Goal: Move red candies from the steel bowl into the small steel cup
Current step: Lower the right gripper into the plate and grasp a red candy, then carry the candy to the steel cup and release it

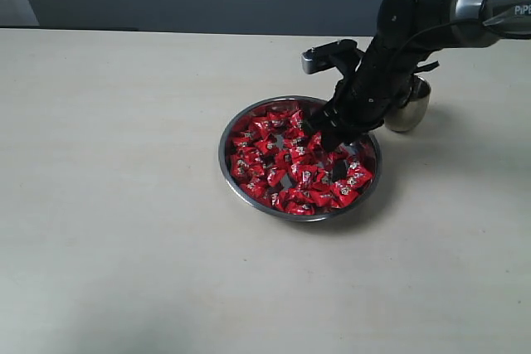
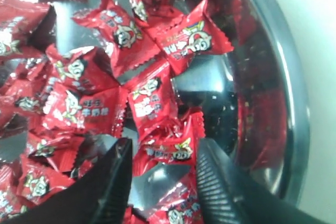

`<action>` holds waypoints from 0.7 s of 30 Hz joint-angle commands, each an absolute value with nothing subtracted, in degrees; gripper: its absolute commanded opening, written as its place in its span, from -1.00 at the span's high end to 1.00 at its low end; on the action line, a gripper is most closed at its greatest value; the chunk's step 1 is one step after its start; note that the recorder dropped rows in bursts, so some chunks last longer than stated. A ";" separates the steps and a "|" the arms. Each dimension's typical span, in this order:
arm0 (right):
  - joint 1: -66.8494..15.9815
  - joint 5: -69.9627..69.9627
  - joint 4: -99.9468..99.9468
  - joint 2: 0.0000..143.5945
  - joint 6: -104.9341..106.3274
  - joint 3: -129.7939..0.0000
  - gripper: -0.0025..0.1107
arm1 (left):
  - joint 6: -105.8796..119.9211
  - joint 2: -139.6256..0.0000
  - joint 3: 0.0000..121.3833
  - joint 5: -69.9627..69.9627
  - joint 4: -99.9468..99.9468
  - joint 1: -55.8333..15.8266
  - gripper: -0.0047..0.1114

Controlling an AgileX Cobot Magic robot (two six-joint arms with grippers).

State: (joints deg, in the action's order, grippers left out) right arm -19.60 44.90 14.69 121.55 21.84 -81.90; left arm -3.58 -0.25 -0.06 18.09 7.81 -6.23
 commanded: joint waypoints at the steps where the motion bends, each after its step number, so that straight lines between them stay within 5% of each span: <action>1: -19.47 44.46 14.68 122.99 21.80 -82.47 0.26 | -3.91 0.00 0.00 17.77 7.75 -6.40 0.91; 7: -19.47 44.18 15.03 123.38 21.80 -82.54 0.31 | -3.91 0.00 0.00 17.77 7.75 -6.40 0.91; 14: -19.47 45.58 15.03 122.86 21.80 -82.54 0.95 | -3.91 0.00 0.00 17.77 7.75 -6.40 0.91; 21: -19.47 45.16 14.82 118.02 21.80 -82.54 0.97 | -3.91 0.00 0.00 17.77 7.75 -6.40 0.91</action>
State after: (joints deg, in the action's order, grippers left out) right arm -19.60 45.58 15.07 121.11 21.84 -82.38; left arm -3.58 -0.25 -0.06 18.09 7.81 -6.23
